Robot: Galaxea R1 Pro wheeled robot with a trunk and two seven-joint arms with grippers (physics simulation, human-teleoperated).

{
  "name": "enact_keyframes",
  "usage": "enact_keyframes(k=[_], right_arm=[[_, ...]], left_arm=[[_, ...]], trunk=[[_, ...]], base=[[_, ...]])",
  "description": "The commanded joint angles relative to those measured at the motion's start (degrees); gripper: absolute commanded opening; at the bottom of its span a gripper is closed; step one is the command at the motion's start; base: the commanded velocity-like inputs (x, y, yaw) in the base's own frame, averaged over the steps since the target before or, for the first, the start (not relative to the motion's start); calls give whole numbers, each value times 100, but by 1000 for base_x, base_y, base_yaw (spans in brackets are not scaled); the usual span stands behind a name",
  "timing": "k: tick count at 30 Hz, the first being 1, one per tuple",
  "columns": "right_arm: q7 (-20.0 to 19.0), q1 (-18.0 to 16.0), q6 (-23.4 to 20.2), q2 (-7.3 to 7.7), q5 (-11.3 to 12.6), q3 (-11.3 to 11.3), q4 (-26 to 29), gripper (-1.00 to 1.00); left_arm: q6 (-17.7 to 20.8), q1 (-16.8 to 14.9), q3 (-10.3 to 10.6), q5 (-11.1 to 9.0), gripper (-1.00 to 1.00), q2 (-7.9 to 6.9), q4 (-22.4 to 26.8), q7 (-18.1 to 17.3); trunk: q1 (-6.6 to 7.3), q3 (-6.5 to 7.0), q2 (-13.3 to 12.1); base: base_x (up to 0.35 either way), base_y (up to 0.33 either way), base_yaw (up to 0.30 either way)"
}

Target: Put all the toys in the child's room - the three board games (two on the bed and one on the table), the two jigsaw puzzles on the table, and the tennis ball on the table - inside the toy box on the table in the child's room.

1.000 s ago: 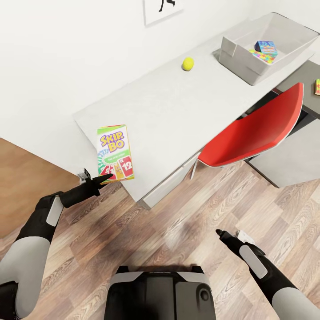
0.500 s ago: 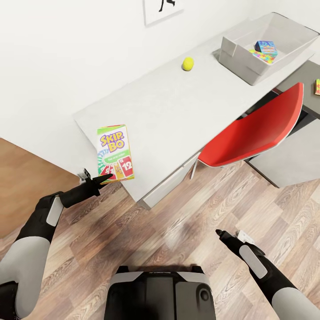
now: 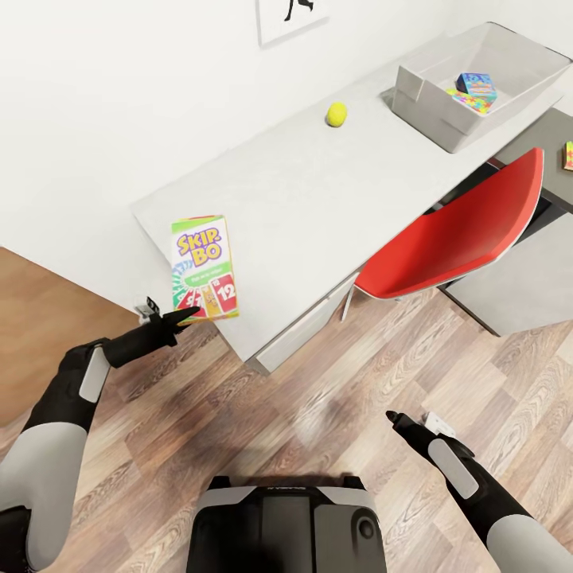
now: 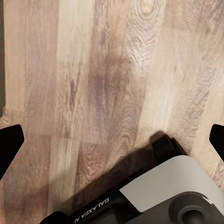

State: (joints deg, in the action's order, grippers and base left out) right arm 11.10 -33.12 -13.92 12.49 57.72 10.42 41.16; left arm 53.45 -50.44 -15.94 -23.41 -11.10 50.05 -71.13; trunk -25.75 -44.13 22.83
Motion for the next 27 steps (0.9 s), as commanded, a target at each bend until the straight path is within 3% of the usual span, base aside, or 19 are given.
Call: enact_keyframes(k=[1, 27], right_arm=[[50, -2, -5, 8, 46, 30, 12, 100], [50, -2, 4, -8, 47, 47, 75, 100]], left_arm=[[45, -2, -2, -7, -100, -9, 16, -10], [282, 51, 15, -12, -100, -34, 237, -15]], trunk=[[-3, -6, 9], [-3, -6, 9]], base=[[0, 0, 0], [0, 0, 0]])
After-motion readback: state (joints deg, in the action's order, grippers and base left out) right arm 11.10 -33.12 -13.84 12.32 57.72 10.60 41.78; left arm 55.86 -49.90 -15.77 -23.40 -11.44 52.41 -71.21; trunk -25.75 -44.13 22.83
